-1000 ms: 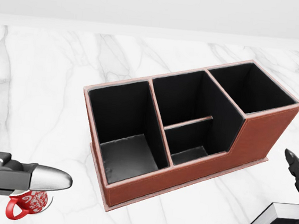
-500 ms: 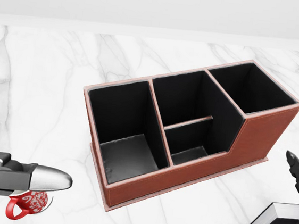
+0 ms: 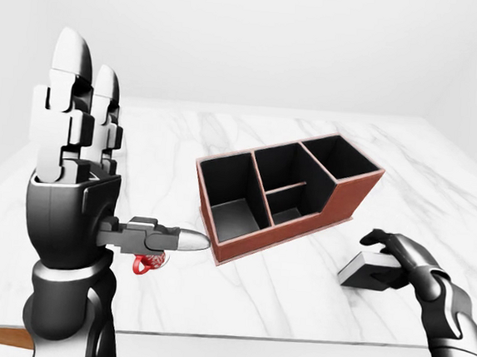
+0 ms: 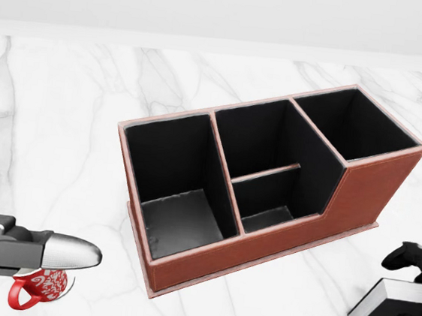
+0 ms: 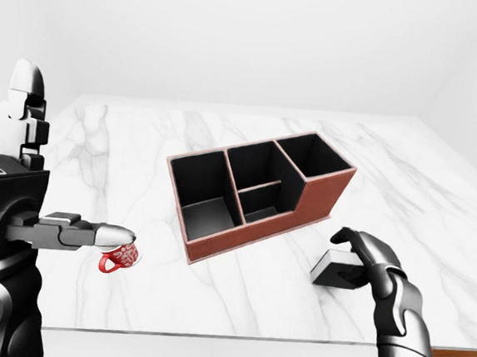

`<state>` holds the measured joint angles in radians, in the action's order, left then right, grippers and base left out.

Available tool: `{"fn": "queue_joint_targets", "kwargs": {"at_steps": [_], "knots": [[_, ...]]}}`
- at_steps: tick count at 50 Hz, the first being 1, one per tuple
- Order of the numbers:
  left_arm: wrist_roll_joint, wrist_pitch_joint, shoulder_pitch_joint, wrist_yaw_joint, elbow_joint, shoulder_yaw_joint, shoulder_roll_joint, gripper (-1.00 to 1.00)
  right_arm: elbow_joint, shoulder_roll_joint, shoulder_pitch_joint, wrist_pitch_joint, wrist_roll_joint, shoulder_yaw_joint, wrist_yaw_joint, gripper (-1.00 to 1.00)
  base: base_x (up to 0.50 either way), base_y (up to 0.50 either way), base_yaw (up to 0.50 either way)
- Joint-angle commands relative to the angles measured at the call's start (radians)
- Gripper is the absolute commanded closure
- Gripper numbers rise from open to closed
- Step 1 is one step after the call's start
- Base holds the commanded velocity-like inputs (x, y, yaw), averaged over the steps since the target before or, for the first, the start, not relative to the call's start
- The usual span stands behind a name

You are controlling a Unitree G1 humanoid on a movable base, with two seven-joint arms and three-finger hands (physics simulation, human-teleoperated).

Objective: Pick up the book and place it in the back compartment of the caddy.

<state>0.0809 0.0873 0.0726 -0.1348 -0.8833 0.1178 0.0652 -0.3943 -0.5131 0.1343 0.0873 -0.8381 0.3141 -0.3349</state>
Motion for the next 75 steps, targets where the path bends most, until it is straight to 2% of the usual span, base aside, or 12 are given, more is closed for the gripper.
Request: {"fn": "queue_joint_targets", "kwargs": {"at_steps": [1,19,35,42,54,73,75], "knots": [[0.0,0.0,-0.001,0.0,0.001,0.001,0.0,-1.0,0.002,-0.001,-0.005,0.0,-0.003,0.004,0.004,1.0,0.0,0.0,0.0],[-0.002,0.0,-0.002,0.001,0.002,0.0,-0.001,-1.0,0.074,0.014,-0.016,0.0,0.047,0.029,-0.053,1.0,0.0,0.0,0.0],[-0.006,0.0,0.005,0.001,-0.009,0.007,0.002,-1.0,0.333,0.048,0.001,0.0,0.235,0.085,-0.301,1.0,0.0,0.0,0.0],[-0.004,0.0,0.001,0.002,-0.001,0.001,0.001,-1.0,0.417,0.045,0.029,0.0,0.292,0.101,-0.363,1.0,0.0,0.0,0.0],[-0.004,0.0,-0.002,-0.001,-0.006,0.002,0.001,-1.0,0.545,0.033,0.075,0.0,0.37,0.111,-0.363,1.0,0.0,0.0,0.0],[0.0,0.0,-0.001,-0.002,-0.009,0.001,0.001,-1.0,0.606,0.012,0.126,0.0,0.416,0.104,-0.363,1.0,0.0,0.0,0.0],[0.0,0.0,0.001,-0.002,-0.012,0.003,0.002,-1.0,0.644,-0.001,0.159,0.0,0.431,0.101,-0.363,1.0,0.0,0.0,0.0]]}}
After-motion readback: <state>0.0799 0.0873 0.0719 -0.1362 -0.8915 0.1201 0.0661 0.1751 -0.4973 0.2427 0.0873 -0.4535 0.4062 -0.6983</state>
